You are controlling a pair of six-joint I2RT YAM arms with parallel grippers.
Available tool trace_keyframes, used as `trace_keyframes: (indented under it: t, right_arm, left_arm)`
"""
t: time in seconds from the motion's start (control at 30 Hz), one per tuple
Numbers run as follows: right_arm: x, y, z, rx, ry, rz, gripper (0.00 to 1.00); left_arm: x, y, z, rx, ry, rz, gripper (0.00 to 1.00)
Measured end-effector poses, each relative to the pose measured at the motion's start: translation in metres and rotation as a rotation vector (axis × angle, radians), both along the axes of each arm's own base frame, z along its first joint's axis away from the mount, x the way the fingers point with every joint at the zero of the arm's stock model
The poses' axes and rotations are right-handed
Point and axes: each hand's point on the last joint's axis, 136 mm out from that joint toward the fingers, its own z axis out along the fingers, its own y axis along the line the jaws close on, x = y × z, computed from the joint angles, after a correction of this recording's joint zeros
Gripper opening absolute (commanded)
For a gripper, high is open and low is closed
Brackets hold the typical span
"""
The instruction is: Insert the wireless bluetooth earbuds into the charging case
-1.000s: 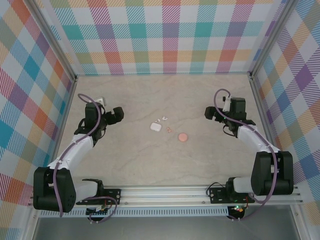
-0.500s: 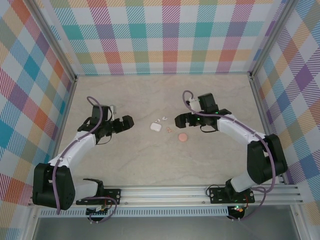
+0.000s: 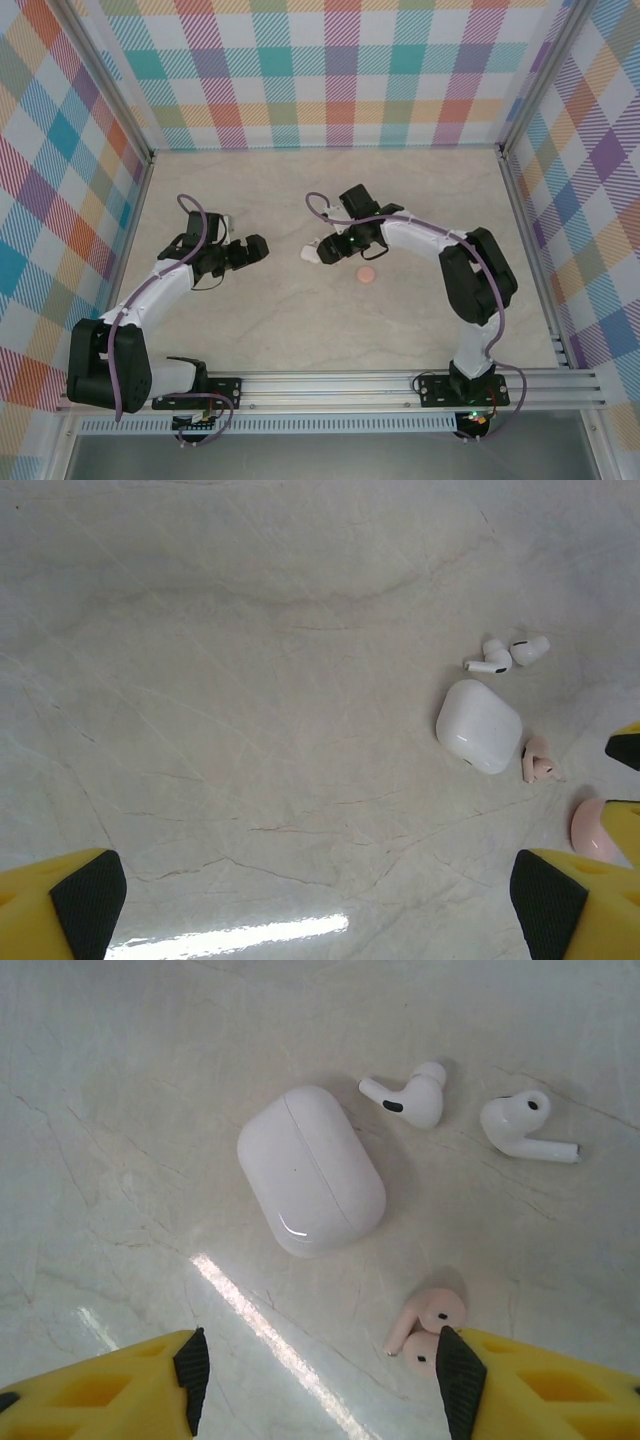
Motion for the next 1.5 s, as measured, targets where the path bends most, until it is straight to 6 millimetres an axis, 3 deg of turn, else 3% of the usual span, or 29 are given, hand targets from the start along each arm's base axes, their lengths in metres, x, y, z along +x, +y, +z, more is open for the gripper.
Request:
trace_keyframes:
  t: [0.37, 0.83, 1.2, 1.5]
  right_arm:
    - [0.010, 0.022, -0.025, -0.075, -0.006, 0.085, 0.73]
    - [0.012, 0.034, -0.046, -0.152, -0.021, 0.154, 0.74]
    - [0.016, 0.037, -0.049, -0.197, -0.059, 0.175, 0.63]
    - [0.012, 0.043, -0.050, -0.205, -0.092, 0.218, 0.53]
  left_arm:
    - [-0.004, 0.003, -0.002, 0.014, 0.023, 0.006, 1.00]
    - [-0.004, 0.003, -0.001, 0.014, 0.024, 0.006, 1.00]
    - [-0.005, 0.002, -0.008, 0.016, 0.050, 0.004, 0.99]
    - [-0.007, -0.003, -0.021, -0.006, 0.099, -0.015, 0.92]
